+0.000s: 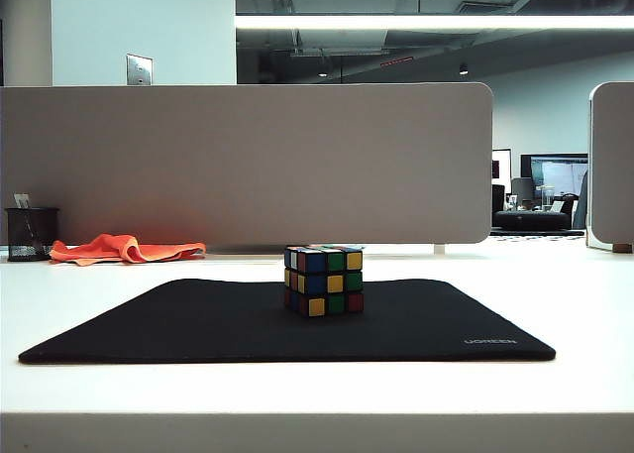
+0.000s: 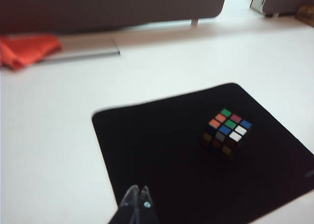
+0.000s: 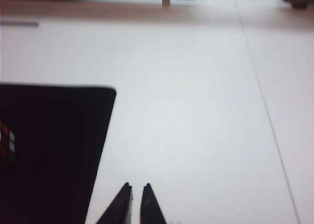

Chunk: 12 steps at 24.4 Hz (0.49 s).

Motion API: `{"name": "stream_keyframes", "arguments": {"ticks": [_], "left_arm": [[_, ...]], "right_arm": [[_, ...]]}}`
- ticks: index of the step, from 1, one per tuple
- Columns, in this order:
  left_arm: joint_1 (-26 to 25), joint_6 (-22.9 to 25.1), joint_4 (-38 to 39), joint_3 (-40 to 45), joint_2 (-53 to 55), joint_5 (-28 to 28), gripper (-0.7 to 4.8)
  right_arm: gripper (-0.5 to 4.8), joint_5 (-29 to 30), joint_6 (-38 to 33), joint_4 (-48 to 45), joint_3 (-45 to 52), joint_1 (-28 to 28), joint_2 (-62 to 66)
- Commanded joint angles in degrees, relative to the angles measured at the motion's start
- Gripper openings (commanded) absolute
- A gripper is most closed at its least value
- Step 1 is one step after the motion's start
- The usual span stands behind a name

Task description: Pick up the cube on the right side of the mouse pad, then place it in the center of the mouse pad.

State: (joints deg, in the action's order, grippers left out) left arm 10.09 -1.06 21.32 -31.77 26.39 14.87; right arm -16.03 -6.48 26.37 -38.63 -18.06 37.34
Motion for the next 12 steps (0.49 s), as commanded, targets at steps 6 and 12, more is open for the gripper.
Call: {"name": "stream_keyframes", "arguments": {"ticks": [6, 12], "left_arm": [[0.0, -2.6, -15.5, 13.6, -2.3, -0.9, -0.06], [0.0, -2.6, -24.5, 21.8, -3.6, -3.1, -0.06]], "right_arm": [[0.44, -0.4, -0.8, -12.2, 12.5, -0.1, -7.5], [0.44, -0.3, -0.7, -22.1, 23.5, -0.1, -15.4]]}}
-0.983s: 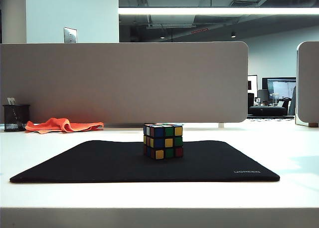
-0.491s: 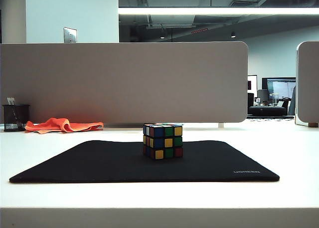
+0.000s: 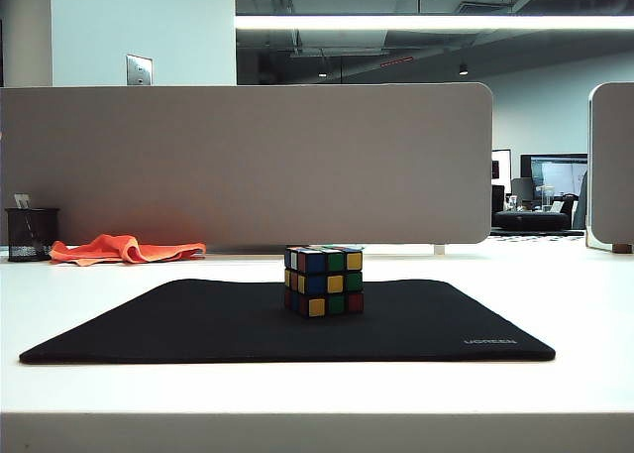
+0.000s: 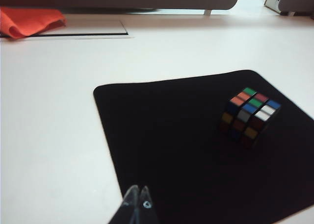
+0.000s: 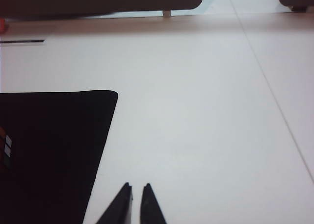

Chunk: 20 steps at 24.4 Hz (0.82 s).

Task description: Pick up the cube on the right side of the mouse pad, then place it in the center of the mouse pad.

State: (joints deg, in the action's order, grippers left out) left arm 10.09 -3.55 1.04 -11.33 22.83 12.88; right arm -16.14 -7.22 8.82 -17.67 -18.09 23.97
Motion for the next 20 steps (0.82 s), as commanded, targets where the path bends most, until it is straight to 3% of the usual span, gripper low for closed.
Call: {"name": "stream_keyframes", "arguments": {"ticks": [1, 9, 12, 20], "left_arm": [[0.0, -0.1, -5.5, 2.2, -0.1, -1.7, -0.06], [0.0, -0.2, -10.2, 7.3, -0.6, -2.7, -0.06], [0.0, -2.5, -13.3, 10.9, -2.3, -2.9, -0.06], [-0.1, -2.3, -15.1, 11.0, -2.6, -4.2, -0.06]], "right_arm": [[0.44, -0.2, 0.0, -5.8, 3.8, 0.0, -2.8], [0.44, -0.2, 0.0, -10.6, 12.2, 0.0, -8.8], [0.43, 1.1, 0.3, -10.8, 14.1, 0.0, -12.7], [0.40, 4.9, 1.3, -10.0, 16.7, 0.0, -19.1]]}}
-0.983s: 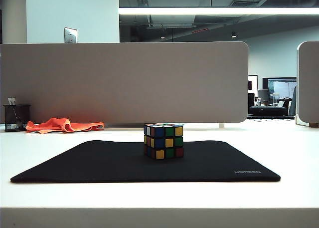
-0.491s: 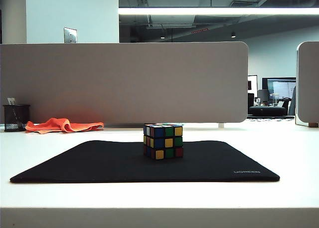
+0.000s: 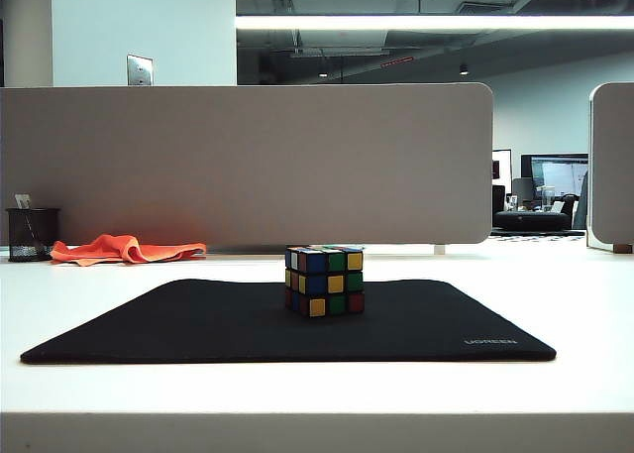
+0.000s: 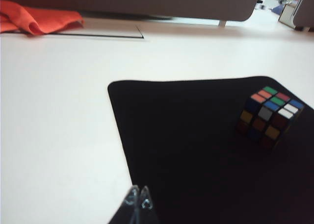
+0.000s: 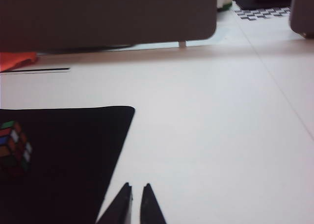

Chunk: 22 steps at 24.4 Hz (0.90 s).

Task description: Pick up the cube on the right side of the mouse pad, then place it in the center of the mouse pad.

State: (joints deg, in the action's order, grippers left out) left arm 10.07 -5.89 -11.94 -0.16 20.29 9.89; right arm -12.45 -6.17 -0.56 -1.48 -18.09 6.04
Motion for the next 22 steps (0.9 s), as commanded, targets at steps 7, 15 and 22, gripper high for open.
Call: {"name": "stream_keyframes", "arguments": {"ticks": [7, 15, 22], "left_arm": [[0.0, -2.1, 3.2, -0.2, -9.8, -2.2, -0.06], [0.1, 2.1, 19.5, -0.7, -20.1, -2.5, -0.06], [0.0, 2.5, 17.0, -0.7, -20.2, -3.9, -0.06]], "right_arm": [[0.40, 0.9, 0.2, 4.4, 0.9, 0.0, -2.7], [0.41, 0.6, 0.2, 3.4, 0.9, 0.0, -3.0], [0.40, 0.5, 0.3, 5.0, 0.9, -0.3, -6.1]]}}
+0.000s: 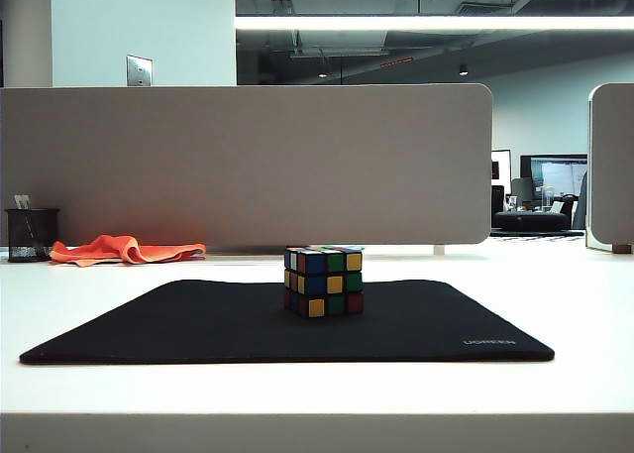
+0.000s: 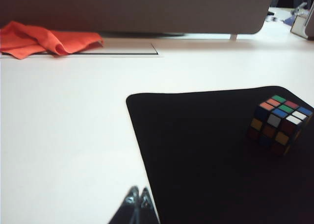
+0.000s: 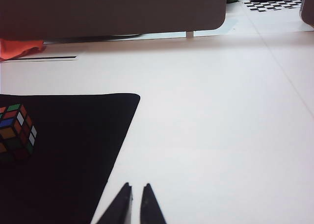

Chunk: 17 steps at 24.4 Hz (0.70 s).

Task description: Pick up the cube on the right side of the mouse pad, then place it in the center of the mouse pad.

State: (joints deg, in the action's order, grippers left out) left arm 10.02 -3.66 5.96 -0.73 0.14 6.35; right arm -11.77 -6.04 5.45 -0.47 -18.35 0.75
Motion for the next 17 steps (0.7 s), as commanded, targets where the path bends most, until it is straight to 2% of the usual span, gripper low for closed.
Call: {"name": "stream_keyframes", "arguments": {"ticks": [1, 17], "left_arm": [[0.0, 0.3, -0.9, -0.2, 0.0, -0.7, -0.06], [0.0, 0.2, -0.2, -0.2, 0.0, -1.1, -0.05]], "right_arm": [[0.40, -0.1, 0.3, -0.9, -0.1, 0.0, -0.8], [0.41, 0.3, 0.5, 0.8, 0.4, 0.0, -0.8]]}}
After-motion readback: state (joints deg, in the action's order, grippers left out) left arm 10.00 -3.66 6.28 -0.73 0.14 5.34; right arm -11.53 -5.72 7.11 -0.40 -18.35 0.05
